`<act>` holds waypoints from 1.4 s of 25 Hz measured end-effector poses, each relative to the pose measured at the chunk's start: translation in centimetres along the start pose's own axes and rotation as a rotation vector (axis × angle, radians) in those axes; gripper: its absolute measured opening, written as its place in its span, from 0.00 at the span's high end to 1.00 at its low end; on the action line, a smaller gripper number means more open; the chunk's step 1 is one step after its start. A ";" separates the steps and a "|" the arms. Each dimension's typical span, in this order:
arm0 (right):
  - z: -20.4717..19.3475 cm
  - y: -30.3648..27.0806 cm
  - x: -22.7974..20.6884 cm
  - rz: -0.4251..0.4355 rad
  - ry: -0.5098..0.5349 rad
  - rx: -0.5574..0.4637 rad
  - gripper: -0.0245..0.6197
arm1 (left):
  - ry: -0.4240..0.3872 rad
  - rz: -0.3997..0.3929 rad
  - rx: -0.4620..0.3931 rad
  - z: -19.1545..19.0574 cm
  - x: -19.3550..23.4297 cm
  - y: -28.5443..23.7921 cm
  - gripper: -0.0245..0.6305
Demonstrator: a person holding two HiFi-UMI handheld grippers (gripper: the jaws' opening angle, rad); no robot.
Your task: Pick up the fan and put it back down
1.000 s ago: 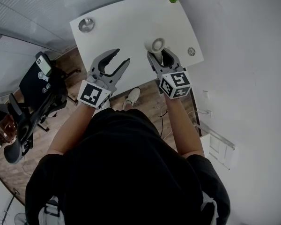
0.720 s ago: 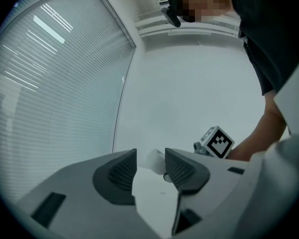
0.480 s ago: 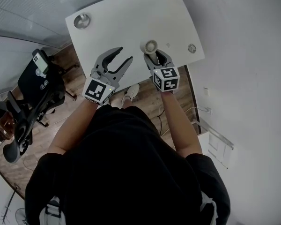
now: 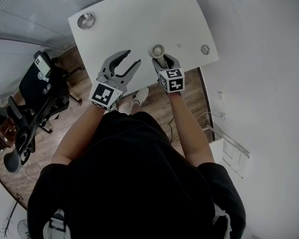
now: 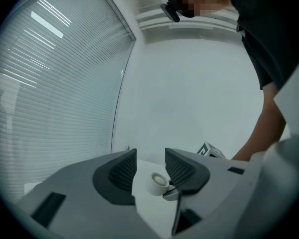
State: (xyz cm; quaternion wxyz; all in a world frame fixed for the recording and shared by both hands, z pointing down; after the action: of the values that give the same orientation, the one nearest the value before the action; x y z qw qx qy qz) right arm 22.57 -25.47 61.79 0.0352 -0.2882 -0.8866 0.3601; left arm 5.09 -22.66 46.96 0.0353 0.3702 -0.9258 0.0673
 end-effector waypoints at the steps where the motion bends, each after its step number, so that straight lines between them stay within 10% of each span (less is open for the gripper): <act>1: -0.5 -0.3 -0.1 -0.003 0.001 0.014 0.66 | 0.001 -0.001 0.003 -0.2 -0.1 0.0 0.67; 35: -9.3 -7.1 -3.3 -0.090 -0.012 0.335 0.65 | 0.014 0.011 0.035 -1.4 -1.3 1.2 0.67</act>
State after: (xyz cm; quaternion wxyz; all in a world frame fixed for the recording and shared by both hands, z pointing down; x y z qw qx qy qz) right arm 24.41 -25.57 73.85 0.0936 -0.2364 -0.8264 0.5023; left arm 5.23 -20.71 48.06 0.0350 0.3651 -0.9263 0.0865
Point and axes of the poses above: the fingertips, and each gripper's own axes: y backward along the fingers, x to its left, z out of its top, the point moved 5 cm from there along y, backward along the fingers, and after that the axes turned 2 degrees about z, right-handed, at the moved point
